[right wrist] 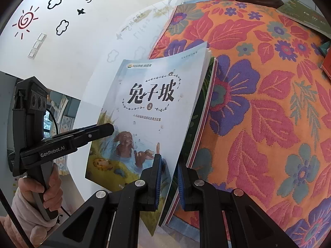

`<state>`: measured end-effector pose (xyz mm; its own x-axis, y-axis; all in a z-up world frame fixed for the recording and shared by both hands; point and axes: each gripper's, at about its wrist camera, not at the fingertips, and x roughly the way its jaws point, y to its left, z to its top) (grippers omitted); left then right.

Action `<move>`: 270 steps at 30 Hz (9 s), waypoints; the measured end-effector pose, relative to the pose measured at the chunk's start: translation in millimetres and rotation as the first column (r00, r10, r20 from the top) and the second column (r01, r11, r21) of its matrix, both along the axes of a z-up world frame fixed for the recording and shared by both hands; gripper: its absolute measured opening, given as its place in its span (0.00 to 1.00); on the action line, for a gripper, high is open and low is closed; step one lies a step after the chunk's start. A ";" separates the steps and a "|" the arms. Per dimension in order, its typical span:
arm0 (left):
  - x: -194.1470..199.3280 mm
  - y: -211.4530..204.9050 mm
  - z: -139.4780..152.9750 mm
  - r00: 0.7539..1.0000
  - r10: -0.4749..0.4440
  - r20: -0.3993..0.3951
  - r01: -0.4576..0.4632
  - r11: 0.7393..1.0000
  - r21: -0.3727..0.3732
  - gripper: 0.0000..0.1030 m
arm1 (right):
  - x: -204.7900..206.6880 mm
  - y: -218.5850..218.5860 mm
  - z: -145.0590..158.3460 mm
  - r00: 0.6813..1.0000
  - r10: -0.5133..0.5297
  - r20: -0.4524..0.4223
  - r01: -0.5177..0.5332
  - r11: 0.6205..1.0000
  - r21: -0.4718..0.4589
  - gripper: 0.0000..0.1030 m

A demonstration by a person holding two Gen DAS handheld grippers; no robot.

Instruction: Organize books

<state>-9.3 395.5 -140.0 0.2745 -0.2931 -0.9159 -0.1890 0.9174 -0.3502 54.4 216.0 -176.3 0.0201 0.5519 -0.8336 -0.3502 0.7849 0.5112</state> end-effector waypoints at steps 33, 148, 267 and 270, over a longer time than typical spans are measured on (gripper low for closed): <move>22.1 30.0 -15.0 0.985 0.159 -0.073 -0.156 0.986 0.049 0.37 | -8.1 6.9 -8.7 0.998 -0.024 -0.065 0.014 0.988 -0.151 0.25; 34.9 -326.8 -35.9 0.948 -0.298 -0.115 0.246 0.911 -0.331 0.42 | -5.4 -389.0 -32.3 0.970 -0.128 -0.208 0.159 0.978 0.138 0.35; -4.3 -34.0 56.0 0.988 -0.135 0.071 0.134 0.991 0.025 0.21 | -21.9 -32.3 56.1 1.000 -0.022 0.022 0.018 0.980 0.198 0.11; -3.1 -27.9 47.5 0.991 -0.122 0.057 0.120 0.992 0.023 0.21 | -15.4 -25.2 51.1 0.999 -0.030 0.020 0.025 0.982 0.189 0.11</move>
<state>-12.4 367.5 -92.5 0.2908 -0.3099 -0.9052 -0.0560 0.9389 -0.3395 39.0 190.8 -125.2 0.0553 0.6984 -0.7135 -0.3432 0.6844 0.6433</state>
